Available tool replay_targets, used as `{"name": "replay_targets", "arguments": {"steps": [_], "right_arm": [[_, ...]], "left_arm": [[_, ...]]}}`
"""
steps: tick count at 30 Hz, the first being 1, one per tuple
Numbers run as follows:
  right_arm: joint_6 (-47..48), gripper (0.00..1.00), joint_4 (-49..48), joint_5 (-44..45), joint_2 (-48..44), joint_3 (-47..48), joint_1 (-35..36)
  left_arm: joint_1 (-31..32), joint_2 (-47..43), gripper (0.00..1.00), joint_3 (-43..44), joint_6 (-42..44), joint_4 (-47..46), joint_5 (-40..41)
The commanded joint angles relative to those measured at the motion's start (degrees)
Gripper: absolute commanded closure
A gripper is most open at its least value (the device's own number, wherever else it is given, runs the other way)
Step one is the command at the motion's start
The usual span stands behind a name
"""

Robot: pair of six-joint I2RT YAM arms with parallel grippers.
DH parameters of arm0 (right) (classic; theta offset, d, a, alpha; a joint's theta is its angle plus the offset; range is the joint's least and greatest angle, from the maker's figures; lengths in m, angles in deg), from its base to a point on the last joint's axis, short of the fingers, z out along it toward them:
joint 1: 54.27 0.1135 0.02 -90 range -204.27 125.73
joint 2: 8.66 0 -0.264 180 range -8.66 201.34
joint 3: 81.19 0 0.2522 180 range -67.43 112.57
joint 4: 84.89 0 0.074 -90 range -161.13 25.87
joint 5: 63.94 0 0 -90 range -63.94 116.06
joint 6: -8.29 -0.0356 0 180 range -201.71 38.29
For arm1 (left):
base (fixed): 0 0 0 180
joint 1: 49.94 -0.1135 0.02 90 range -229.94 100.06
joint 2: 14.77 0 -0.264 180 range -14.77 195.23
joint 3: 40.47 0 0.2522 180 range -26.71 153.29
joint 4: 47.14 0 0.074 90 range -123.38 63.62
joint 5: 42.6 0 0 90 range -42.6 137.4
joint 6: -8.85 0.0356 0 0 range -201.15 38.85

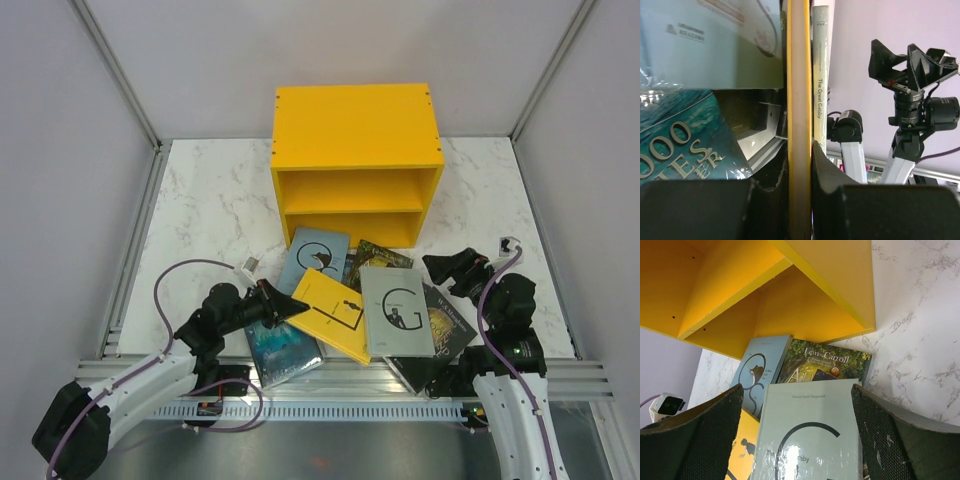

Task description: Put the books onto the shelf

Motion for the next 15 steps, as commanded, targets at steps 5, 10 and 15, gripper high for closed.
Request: {"name": "replay_targets", "arguments": {"steps": [5,10,15], "right_arm": [[0.2,0.09,0.2,-1.7,-1.4,1.5,0.1],[-0.2,0.09,0.9,-4.2,-1.5,2.8,0.1],[-8.1,0.06,-11.8,-17.8,0.2,1.0,0.1]], "left_arm": [[0.3,-8.1,0.98,6.9,8.0,27.6,8.1],[-0.5,-14.6,0.98,18.3,15.9,39.4,11.1],[-0.7,-12.5,0.98,28.8,21.4,42.8,7.9]]}}
